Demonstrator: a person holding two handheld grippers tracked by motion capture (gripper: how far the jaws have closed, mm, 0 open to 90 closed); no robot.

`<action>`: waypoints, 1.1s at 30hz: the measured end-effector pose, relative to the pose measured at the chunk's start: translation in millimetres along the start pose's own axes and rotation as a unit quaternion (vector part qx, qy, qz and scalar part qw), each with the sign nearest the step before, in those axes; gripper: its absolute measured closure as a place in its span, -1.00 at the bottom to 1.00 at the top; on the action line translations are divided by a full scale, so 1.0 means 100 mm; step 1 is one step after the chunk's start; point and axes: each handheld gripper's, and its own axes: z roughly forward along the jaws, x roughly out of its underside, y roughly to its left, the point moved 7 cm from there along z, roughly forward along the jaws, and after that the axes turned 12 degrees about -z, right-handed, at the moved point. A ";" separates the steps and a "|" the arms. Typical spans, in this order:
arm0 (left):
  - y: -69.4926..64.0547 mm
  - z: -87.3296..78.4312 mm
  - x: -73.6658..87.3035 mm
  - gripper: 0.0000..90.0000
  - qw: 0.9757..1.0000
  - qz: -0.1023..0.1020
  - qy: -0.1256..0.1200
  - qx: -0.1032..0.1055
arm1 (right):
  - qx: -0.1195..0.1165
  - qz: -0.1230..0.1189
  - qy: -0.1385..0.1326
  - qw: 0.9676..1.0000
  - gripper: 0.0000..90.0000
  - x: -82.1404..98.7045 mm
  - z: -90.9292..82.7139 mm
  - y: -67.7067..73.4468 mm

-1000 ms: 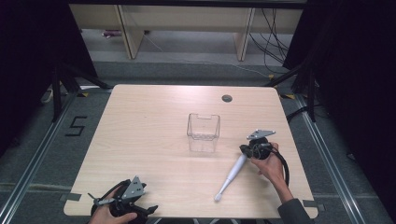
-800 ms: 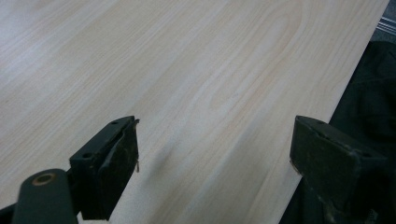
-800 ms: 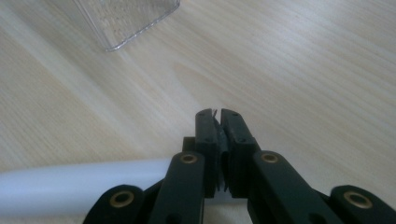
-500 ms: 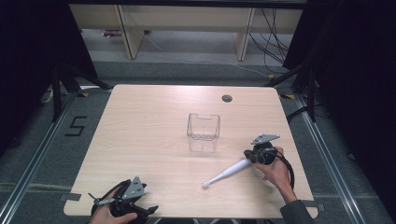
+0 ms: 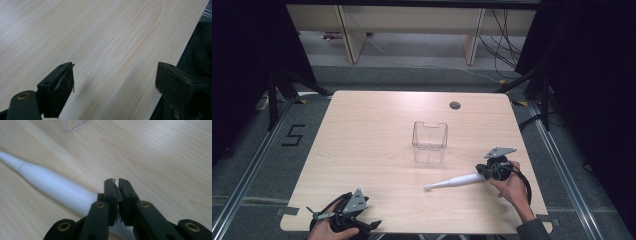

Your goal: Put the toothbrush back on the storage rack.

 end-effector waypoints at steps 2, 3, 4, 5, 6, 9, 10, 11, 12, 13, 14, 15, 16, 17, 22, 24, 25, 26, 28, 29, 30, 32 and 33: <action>0.00 -0.01 0.00 -0.67 1.000 0.002 0.005 0.004 | -0.004 -0.003 0.003 1.000 0.89 0.02 -0.02 0.01; 0.00 0.00 0.00 -0.67 1.000 0.000 -0.001 0.002 | -0.007 0.010 0.002 1.000 0.89 0.01 -0.03 0.03; 0.01 0.00 0.00 -0.67 1.000 0.000 0.002 0.002 | -0.002 0.005 -0.006 1.000 0.89 0.02 -0.02 0.03; 0.01 -0.01 0.00 -0.67 1.000 0.000 0.004 0.002 | -0.002 0.001 -0.007 1.000 0.89 0.02 -0.02 0.03; 0.01 -0.01 0.00 -0.67 1.000 0.000 0.004 0.003 | 0.001 0.000 -0.008 1.000 0.88 0.03 -0.04 0.02; 0.00 -0.01 0.00 -0.67 1.000 0.002 0.005 0.004 | -0.006 0.007 -0.006 1.000 0.89 0.04 -0.04 0.04; 0.00 0.00 0.00 -0.67 1.000 0.001 0.002 0.005 | -0.003 0.005 -0.004 1.000 0.88 0.06 -0.05 0.04; 0.00 0.00 0.00 -0.67 1.000 0.001 0.003 0.002 | -0.004 0.007 -0.003 1.000 0.89 0.06 -0.06 0.04; 0.00 0.00 0.00 -0.67 1.000 0.001 0.000 0.000 | -0.011 0.010 0.004 1.000 0.89 0.07 -0.08 0.05; 0.00 0.00 0.00 -0.67 1.000 0.001 0.000 0.000 | -0.011 0.010 0.004 1.000 0.89 0.07 -0.08 0.05; 0.00 0.00 0.00 -0.67 1.000 -0.001 -0.001 0.000 | -0.008 0.005 0.003 1.000 0.88 0.09 -0.08 0.06; 0.00 0.00 0.00 -0.67 1.000 -0.002 -0.001 0.000 | -0.011 0.003 0.003 1.000 0.88 0.09 -0.09 0.06; 0.00 0.00 0.00 -0.67 1.000 -0.002 -0.001 0.000 | -0.007 0.004 0.006 1.000 0.88 0.10 -0.10 0.06; 0.00 0.00 0.00 -0.67 1.000 -0.002 -0.001 0.000 | -0.003 0.005 0.000 1.000 0.88 0.09 -0.09 0.07; 0.00 -0.01 0.00 -0.67 1.000 0.000 -0.001 0.001 | -0.014 0.026 0.009 1.000 0.87 0.12 -0.11 0.13; 0.01 -0.01 0.00 -0.67 1.000 0.000 0.002 0.002 | -0.011 0.007 0.004 1.000 0.87 0.13 -0.11 0.11; 0.01 -0.01 0.00 -0.67 1.000 -0.001 0.004 0.002 | -0.019 0.016 0.006 1.000 0.87 0.13 -0.12 0.12; 0.01 -0.01 0.00 -0.67 1.000 -0.001 0.002 0.002 | -0.016 0.029 0.010 0.999 0.87 0.14 -0.13 0.14; 0.00 -0.01 0.00 -0.67 1.000 -0.001 -0.001 0.001 | -0.013 0.017 0.017 1.000 0.86 0.16 -0.15 0.13; 0.00 -0.01 0.00 -0.67 1.000 0.000 0.001 0.003 | -0.013 0.017 0.016 1.000 0.86 0.16 -0.15 0.14; 0.00 -0.01 0.00 -0.67 1.000 0.000 0.001 0.002 | -0.013 0.018 0.016 1.000 0.86 0.16 -0.16 0.14; 0.00 -0.01 0.00 -0.67 1.000 0.000 -0.001 0.000 | -0.009 0.018 0.009 1.000 0.86 0.16 -0.16 0.16; 0.00 -0.01 0.00 -0.67 1.000 -0.002 -0.001 0.000 | -0.016 0.023 0.017 0.999 0.85 0.16 -0.19 0.17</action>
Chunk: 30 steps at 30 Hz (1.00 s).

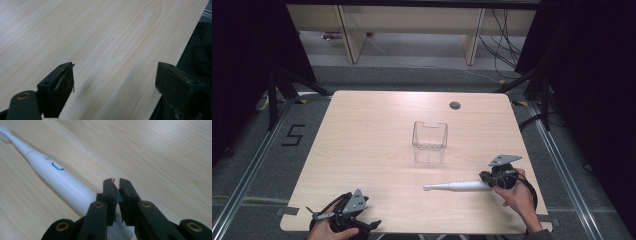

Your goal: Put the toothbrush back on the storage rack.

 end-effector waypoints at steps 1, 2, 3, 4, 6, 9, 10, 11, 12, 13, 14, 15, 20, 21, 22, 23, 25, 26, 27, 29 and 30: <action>0.00 0.00 0.00 -0.67 1.000 0.000 0.000 0.000 | 0.001 -0.008 -0.001 1.000 0.85 0.01 0.00 0.00; 0.01 0.00 0.00 -0.67 1.000 0.000 0.005 0.002 | 0.005 -0.006 -0.007 1.000 0.85 0.01 0.01 0.01; 0.01 0.00 0.00 -0.67 1.000 0.001 0.005 0.002 | 0.004 -0.008 -0.008 1.000 0.85 0.02 0.01 0.01; 0.00 0.00 0.00 -0.67 1.000 0.001 0.003 0.002 | 0.003 -0.007 -0.007 1.000 0.85 0.02 0.01 0.01; 0.00 0.00 0.00 -0.67 1.000 0.002 0.001 0.000 | -0.001 0.002 -0.005 1.000 0.85 0.03 -0.01 0.05; 0.00 0.00 0.00 -0.67 1.000 0.000 0.001 0.000 | -0.004 -0.002 -0.003 1.000 0.84 0.03 -0.04 0.07; 0.00 0.00 0.00 -0.67 1.000 0.000 0.001 0.000 | -0.003 -0.017 -0.012 1.000 0.84 0.02 -0.03 0.05; 0.01 0.00 0.00 -0.67 1.000 0.001 0.004 0.002 | -0.004 -0.009 -0.014 1.000 0.84 0.02 -0.04 0.06; 0.01 0.00 0.00 -0.67 1.000 0.001 0.005 0.002 | -0.006 -0.004 -0.012 1.000 0.83 0.03 -0.05 0.07; 0.00 0.00 0.00 -0.67 1.000 0.001 0.003 0.001 | -0.003 0.004 -0.007 1.000 0.83 0.04 -0.05 0.08; 0.00 0.00 0.00 -0.67 1.000 0.001 0.000 0.000 | 0.002 -0.002 -0.007 1.000 0.83 0.05 -0.05 0.07; 0.00 0.00 0.00 -0.67 1.000 0.001 0.002 0.002 | 0.002 -0.003 -0.008 1.000 0.83 0.06 -0.05 0.06; 0.01 0.00 0.00 -0.67 1.000 0.001 0.005 0.000 | -0.004 0.005 -0.010 1.000 0.82 0.06 -0.09 0.08; 0.00 0.00 0.00 -0.67 1.000 0.000 0.000 0.000 | -0.002 -0.005 -0.009 1.000 0.82 0.07 -0.09 0.08; 0.00 0.00 0.00 -0.67 1.000 0.001 0.001 0.000 | -0.006 -0.007 -0.003 1.000 0.81 0.07 -0.11 0.10; 0.00 0.00 0.00 -0.67 1.000 0.001 0.001 0.000 | -0.006 -0.007 -0.006 1.000 0.80 0.06 -0.11 0.11; 0.00 0.00 0.00 -0.67 1.000 0.001 0.002 0.000 | -0.009 -0.002 -0.009 1.000 0.78 0.04 -0.13 0.14; 0.00 0.00 0.00 -0.67 1.000 0.001 0.002 0.000 | -0.007 -0.009 -0.011 1.000 0.78 0.03 -0.14 0.14; 0.00 0.00 0.00 -0.67 1.000 0.001 0.002 -0.001 | -0.008 -0.008 -0.016 1.000 0.77 0.01 -0.14 0.16; 0.00 0.00 0.00 -0.67 1.000 0.002 0.002 -0.001 | -0.009 -0.035 -0.026 0.999 0.72 -0.04 -0.15 0.16; 0.00 0.00 0.00 -0.67 1.000 0.002 0.002 0.000 | -0.007 -0.045 -0.032 0.998 0.70 -0.06 -0.14 0.15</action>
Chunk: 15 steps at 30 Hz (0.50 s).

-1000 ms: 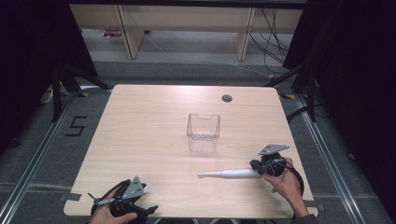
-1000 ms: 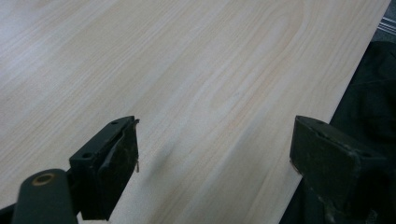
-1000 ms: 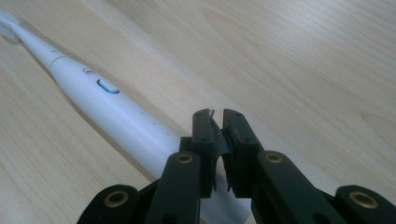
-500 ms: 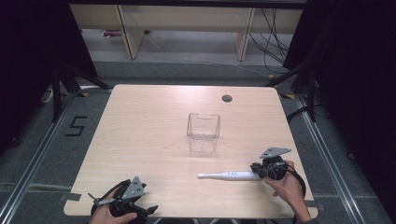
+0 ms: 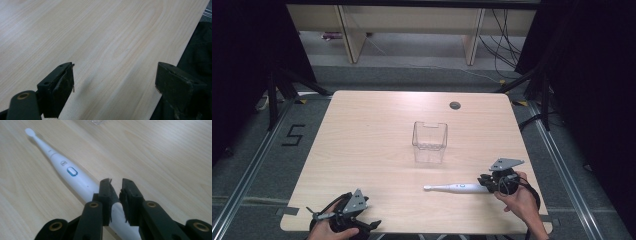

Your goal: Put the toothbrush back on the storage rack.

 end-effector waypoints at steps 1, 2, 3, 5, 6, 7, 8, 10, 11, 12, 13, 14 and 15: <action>0.00 0.00 0.00 -0.67 1.000 0.000 0.000 0.000 | 0.003 0.002 0.003 1.000 0.65 -0.01 -0.01 0.01; 0.00 0.00 0.00 -0.67 1.000 0.000 0.000 0.000 | 0.002 -0.003 0.000 1.000 0.60 -0.03 -0.01 0.01; 0.00 0.00 0.00 -0.67 1.000 0.000 0.000 0.000 | -0.010 -0.017 0.002 1.000 0.54 -0.04 -0.02 0.00; 0.00 0.00 0.00 -0.67 1.000 -0.001 0.000 0.000 | -0.011 -0.021 0.005 1.000 0.45 -0.06 -0.03 0.02; 0.01 0.00 0.00 -0.67 1.000 0.001 0.001 0.000 | -0.012 -0.032 0.003 0.999 0.38 -0.08 -0.02 0.03; 0.00 0.01 0.00 -0.67 1.000 -0.004 -0.002 0.000 | -0.020 -0.050 0.013 0.998 0.32 -0.09 -0.03 0.04; 0.00 0.01 0.00 -0.67 1.000 -0.002 -0.001 0.000 | -0.023 -0.059 0.013 0.998 0.29 -0.11 -0.03 0.06; 0.00 0.01 0.00 -0.67 1.000 -0.003 -0.001 0.000 | -0.026 -0.074 0.020 0.997 0.19 -0.14 -0.01 0.09; 0.00 0.01 0.00 -0.67 1.000 -0.002 -0.001 0.000 | -0.030 -0.081 0.027 0.996 0.17 -0.15 0.00 0.11; 0.00 0.00 0.00 -0.67 1.000 -0.001 0.000 0.000 | -0.029 -0.090 0.028 0.995 0.15 -0.17 0.01 0.12; 0.00 0.00 0.00 -0.67 1.000 -0.003 -0.001 0.000 | -0.034 -0.095 0.036 0.994 0.14 -0.18 0.03 0.15; 0.01 0.00 0.00 -0.67 1.000 -0.002 -0.001 0.000 | -0.030 -0.091 0.050 0.994 0.13 -0.18 0.04 0.17; 0.01 0.01 0.00 -0.67 1.000 -0.004 -0.001 0.000 | -0.034 -0.100 0.062 0.992 0.12 -0.18 0.05 0.19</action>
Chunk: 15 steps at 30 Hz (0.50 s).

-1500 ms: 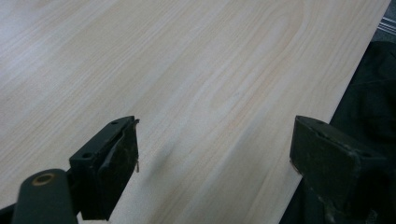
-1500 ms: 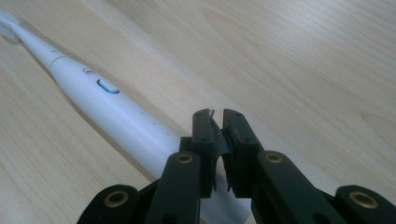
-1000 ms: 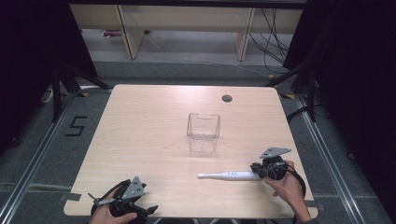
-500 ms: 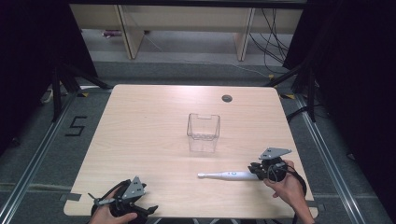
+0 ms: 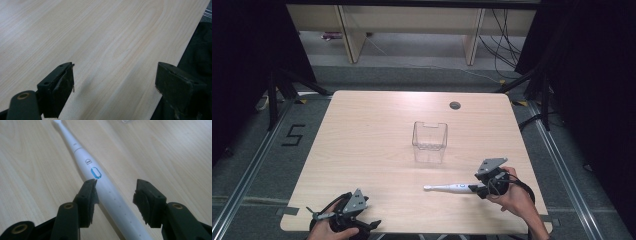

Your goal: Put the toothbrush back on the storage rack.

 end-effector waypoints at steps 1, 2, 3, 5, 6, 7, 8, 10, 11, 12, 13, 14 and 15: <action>0.00 0.00 0.00 -0.67 1.000 0.000 0.000 0.000 | 0.000 0.000 0.000 1.000 0.12 0.00 0.00 0.00; -0.01 0.00 0.01 -0.67 1.000 -0.007 0.000 0.000 | -0.006 -0.028 0.014 0.999 0.12 -0.03 0.02 0.03; 0.00 0.01 0.01 -0.67 1.000 -0.007 0.005 0.001 | -0.006 -0.036 0.018 0.999 0.11 -0.04 0.04 0.04; 0.01 0.00 0.01 -0.67 1.000 0.000 0.006 -0.001 | -0.012 -0.046 0.030 0.998 0.11 -0.07 0.06 0.07; 0.01 0.00 0.01 -0.67 1.000 0.000 0.006 -0.001 | -0.015 -0.053 0.034 0.998 0.11 -0.09 0.07 0.08; 0.01 0.00 0.01 -0.67 1.000 0.000 0.006 -0.001 | -0.017 -0.060 0.044 0.997 0.11 -0.12 0.07 0.10; 0.02 0.00 0.00 -0.67 1.000 0.001 0.006 -0.001 | -0.023 -0.073 0.048 0.996 0.11 -0.13 0.08 0.10; 0.01 0.00 0.00 -0.67 1.000 0.000 0.006 0.000 | -0.028 -0.090 0.060 0.994 0.11 -0.19 0.10 0.11; 0.01 0.00 0.00 -0.67 1.000 0.000 0.006 0.000 | -0.037 -0.095 0.067 0.993 0.11 -0.21 0.11 0.12; 0.01 0.00 0.01 -0.67 1.000 0.001 0.006 0.001 | -0.043 -0.098 0.074 0.991 0.11 -0.23 0.13 0.13; 0.01 0.00 0.01 -0.67 1.000 0.001 0.006 0.001 | -0.047 -0.103 0.078 0.991 0.11 -0.24 0.14 0.13; 0.01 -0.01 0.00 -0.67 1.000 0.001 0.006 0.001 | -0.047 -0.112 0.084 0.989 0.11 -0.26 0.16 0.12; 0.01 -0.01 0.00 -0.67 1.000 0.001 0.005 0.001 | -0.051 -0.118 0.091 0.987 0.12 -0.26 0.18 0.12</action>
